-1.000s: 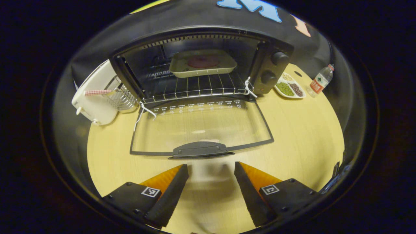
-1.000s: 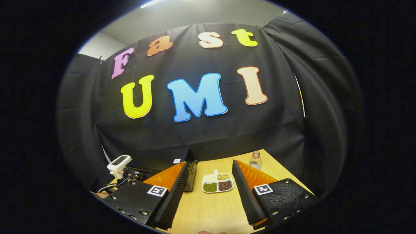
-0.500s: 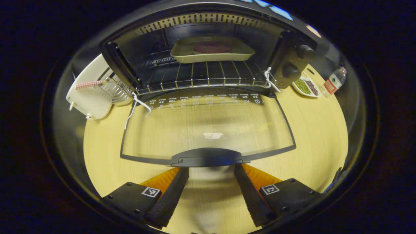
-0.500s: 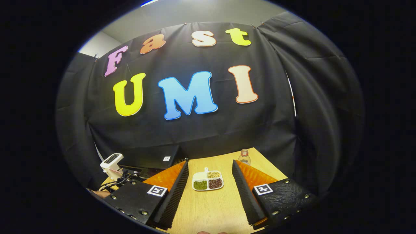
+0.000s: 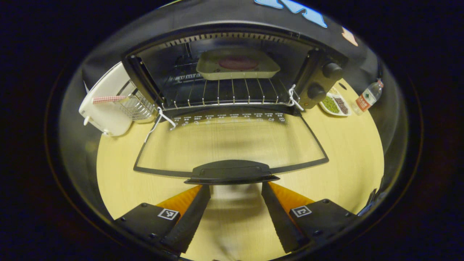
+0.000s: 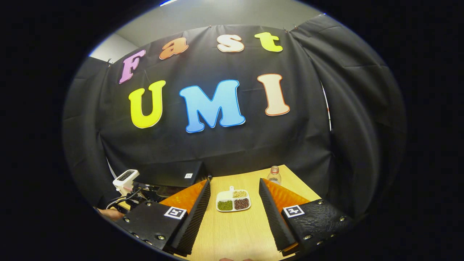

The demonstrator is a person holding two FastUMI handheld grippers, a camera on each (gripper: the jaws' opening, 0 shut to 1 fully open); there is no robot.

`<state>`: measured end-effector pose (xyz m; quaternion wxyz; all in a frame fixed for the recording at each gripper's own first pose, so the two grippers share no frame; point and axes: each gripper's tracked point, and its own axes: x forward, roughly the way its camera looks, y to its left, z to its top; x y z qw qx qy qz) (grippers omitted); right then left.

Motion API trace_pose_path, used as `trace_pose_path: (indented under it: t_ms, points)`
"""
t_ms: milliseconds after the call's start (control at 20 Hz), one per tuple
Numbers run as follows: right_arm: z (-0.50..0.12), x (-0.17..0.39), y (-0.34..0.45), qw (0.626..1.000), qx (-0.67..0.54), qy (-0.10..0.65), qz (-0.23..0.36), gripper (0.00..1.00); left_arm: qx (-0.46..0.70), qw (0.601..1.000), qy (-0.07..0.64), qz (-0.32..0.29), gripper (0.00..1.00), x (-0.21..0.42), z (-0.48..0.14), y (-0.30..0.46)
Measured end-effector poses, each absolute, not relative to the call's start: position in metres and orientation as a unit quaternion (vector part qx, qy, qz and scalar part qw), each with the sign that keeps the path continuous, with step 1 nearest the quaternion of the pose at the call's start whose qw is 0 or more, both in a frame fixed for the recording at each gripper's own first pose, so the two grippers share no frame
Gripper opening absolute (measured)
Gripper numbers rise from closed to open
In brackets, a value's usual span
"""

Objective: Open the electric oven with the left hand, put the food in, and close the electric oven.

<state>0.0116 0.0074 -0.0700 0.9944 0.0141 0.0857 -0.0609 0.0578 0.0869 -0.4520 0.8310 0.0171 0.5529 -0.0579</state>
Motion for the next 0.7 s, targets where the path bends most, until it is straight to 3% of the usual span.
trace_pose_path:
  t_ms: [100,700]
  points:
    - [-0.069,0.012,0.015,0.995,0.014,0.087,-0.056,0.82,0.017,0.837,0.543,-0.059,1.0,0.058,-0.442,0.087]
    - [-0.073,0.017,0.025,0.994,0.015,0.099,-0.039,0.82,-0.037,0.873,0.485,-0.046,0.97,0.081,-0.405,0.079]
